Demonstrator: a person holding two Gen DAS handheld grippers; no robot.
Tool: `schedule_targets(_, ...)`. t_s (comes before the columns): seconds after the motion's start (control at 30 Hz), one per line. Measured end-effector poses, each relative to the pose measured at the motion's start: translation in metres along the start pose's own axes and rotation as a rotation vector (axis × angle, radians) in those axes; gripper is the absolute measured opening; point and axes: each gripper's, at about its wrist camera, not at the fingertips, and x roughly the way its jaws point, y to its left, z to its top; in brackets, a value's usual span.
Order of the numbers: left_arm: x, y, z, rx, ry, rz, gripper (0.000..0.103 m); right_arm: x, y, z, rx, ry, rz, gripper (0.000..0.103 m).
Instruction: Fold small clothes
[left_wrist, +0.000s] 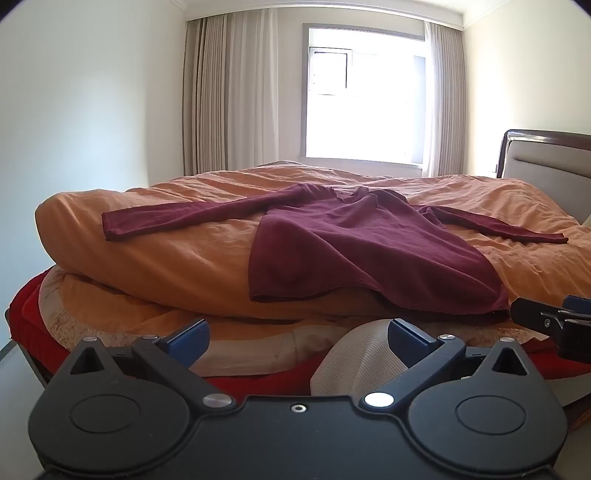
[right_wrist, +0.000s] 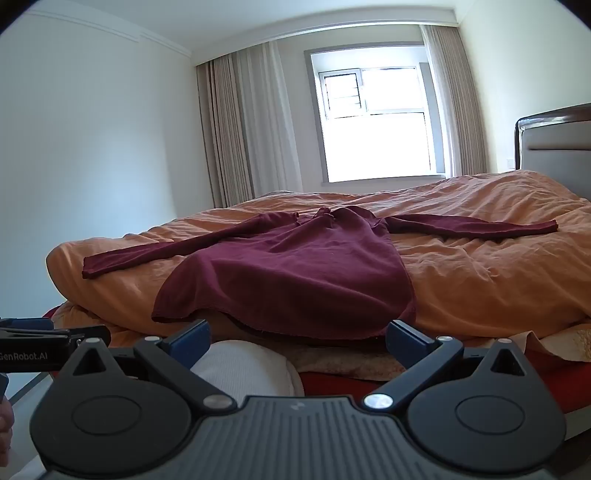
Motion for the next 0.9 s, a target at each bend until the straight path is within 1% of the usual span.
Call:
schedule_targets(0.33, 0.0006, -0.0006, -0.0003, 0.006, 0.006, -0.006, 0.102, -0.0024, -0.0037, 0.0012, 0.009, -0.008, -0.011, 0.103)
schedule_targets(0.6, -0.0027, 0.0029, -0.0023, -0.006, 0.01, -0.022, 0.102, 0.0006, -0.0028, 0.0014, 0.01, 0.005, -0.008, 0.103)
schedule_targets(0.63, 0.0029, 0.0043, -0.0018, -0.006, 0.014, -0.024, 0.102, 0.0002, -0.0025, 0.0016, 0.009, 0.002, -0.008, 0.103)
schedule_targets(0.9, 0.0043, 0.0047, -0.0017, -0.006, 0.015, -0.027, 0.102, 0.0003, -0.0043, 0.0005, 0.019, 0.006, -0.012, 0.103)
